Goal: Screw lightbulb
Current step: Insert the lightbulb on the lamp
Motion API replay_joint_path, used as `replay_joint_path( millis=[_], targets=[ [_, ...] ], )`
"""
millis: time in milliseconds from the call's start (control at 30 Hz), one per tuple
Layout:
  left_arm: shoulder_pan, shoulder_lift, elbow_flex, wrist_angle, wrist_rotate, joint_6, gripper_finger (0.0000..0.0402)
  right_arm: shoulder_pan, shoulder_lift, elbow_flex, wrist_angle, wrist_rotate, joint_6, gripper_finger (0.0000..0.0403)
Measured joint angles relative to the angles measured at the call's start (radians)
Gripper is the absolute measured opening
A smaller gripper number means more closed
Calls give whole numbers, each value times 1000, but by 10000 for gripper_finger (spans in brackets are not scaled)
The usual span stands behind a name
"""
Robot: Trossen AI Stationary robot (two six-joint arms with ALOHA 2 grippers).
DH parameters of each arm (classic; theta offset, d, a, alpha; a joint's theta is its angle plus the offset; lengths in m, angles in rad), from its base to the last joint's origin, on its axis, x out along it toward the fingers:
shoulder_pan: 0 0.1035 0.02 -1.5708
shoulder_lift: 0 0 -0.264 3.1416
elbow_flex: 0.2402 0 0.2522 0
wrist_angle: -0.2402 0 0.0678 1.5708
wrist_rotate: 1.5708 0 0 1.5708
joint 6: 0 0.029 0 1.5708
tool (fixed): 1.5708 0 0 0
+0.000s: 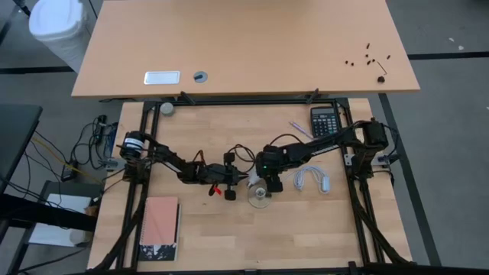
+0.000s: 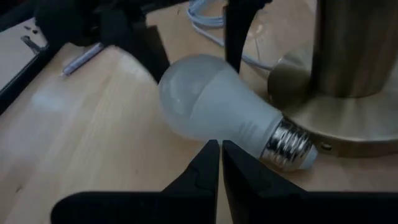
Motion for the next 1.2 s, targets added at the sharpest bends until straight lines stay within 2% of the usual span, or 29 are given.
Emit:
replay_joint_path(
  millis=[200, 300, 467, 600, 733, 1000, 1200],
  targets=[
    [-1, 0, 0, 0, 0, -126, 25, -1, -121, -141, 137, -2, 17, 236],
    [-1, -1, 0, -8, 11, -209, 25, -1, -153, -231, 268, -10, 26, 236],
    [-1, -2, 0, -67, 34, -307, 25, -1, -159, -364, 554, -13, -23, 238],
    [0, -2, 2, -74, 107, -381, 25, -1, -156, -419, 693, -13, -68, 246],
    [0, -2, 22, -81, 126, -371, 25, -3, -156, -436, 750, -13, -93, 267],
    [13, -2, 77, -157, 117, -229, 25, 4, -156, -438, 808, -21, -119, 329],
    [30, -2, 86, -160, 51, -182, 25, 7, -156, -438, 808, -18, -133, 353]
  ],
)
